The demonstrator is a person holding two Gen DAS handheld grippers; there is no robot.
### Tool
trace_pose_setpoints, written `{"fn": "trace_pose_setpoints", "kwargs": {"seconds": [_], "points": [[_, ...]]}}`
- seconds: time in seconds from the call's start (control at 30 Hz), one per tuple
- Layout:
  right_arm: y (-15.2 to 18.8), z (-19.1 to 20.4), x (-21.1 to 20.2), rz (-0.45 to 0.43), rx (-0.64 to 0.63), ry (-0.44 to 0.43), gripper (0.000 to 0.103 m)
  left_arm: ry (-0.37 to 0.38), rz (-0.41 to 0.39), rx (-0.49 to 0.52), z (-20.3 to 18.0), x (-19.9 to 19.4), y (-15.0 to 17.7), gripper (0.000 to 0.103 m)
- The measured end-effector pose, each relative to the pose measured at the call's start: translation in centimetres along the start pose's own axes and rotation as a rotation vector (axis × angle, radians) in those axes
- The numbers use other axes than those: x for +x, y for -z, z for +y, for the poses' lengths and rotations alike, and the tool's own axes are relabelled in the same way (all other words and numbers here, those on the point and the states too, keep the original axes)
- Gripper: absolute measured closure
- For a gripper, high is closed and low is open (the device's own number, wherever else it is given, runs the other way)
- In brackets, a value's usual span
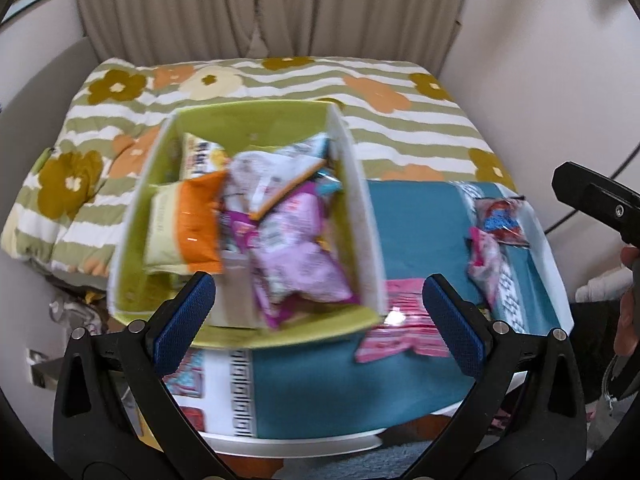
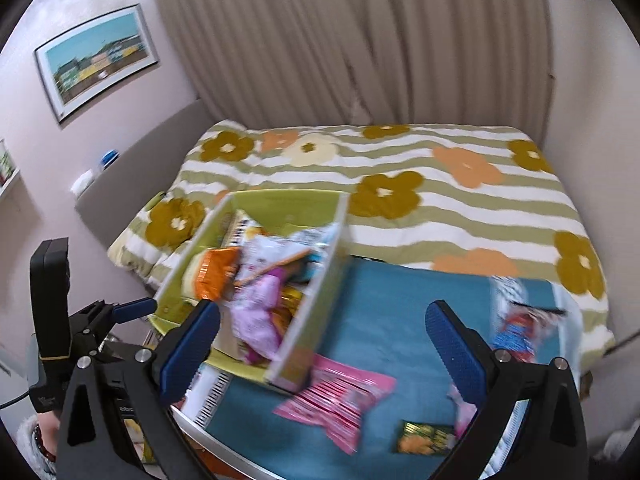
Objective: Organize snacks
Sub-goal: 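Grasp the pink striped bag with left tool while right tool grasps green cracker packet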
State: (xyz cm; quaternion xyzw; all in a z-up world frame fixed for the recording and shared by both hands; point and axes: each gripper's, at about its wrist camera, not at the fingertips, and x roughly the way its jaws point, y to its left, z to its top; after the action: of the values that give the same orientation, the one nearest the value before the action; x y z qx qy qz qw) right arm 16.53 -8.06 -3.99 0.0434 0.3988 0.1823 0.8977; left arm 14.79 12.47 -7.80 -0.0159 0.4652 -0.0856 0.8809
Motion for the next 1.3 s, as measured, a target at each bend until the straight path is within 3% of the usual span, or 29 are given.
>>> {"fn": "trace_pose_setpoints", "kwargs": {"seconds": [0.3, 0.5, 0.73, 1.0, 1.3], "points": [[3.9, -6.9, -3.3, 0.004, 0.091, 0.063, 0.001, -0.017, 0.037, 0.043, -6.3, 1.5, 2.4, 0.001], [7.0, -9.8, -3.3, 0.055, 0.128, 0.060, 0.001, -0.048, 0.052, 0.004, -8.6, 4.0, 4.7, 0.001], [11.6, -12.4, -0.7, 0.149, 0.109, 0.058, 0.001, -0.138, 0.033, -0.030, -10.7, 8.0, 7.4, 0.001], [16.7, -13.5, 3.9, 0.212, 0.118, 0.057, 0.001, -0.235, 0.006, 0.020, -12.1, 12.3, 9.6, 0.000], [18.9, -13.4, 7.2, 0.250, 0.127, 0.095, 0.001, -0.205, 0.050, 0.063, -12.3, 15.8, 9.9, 0.001]]}}
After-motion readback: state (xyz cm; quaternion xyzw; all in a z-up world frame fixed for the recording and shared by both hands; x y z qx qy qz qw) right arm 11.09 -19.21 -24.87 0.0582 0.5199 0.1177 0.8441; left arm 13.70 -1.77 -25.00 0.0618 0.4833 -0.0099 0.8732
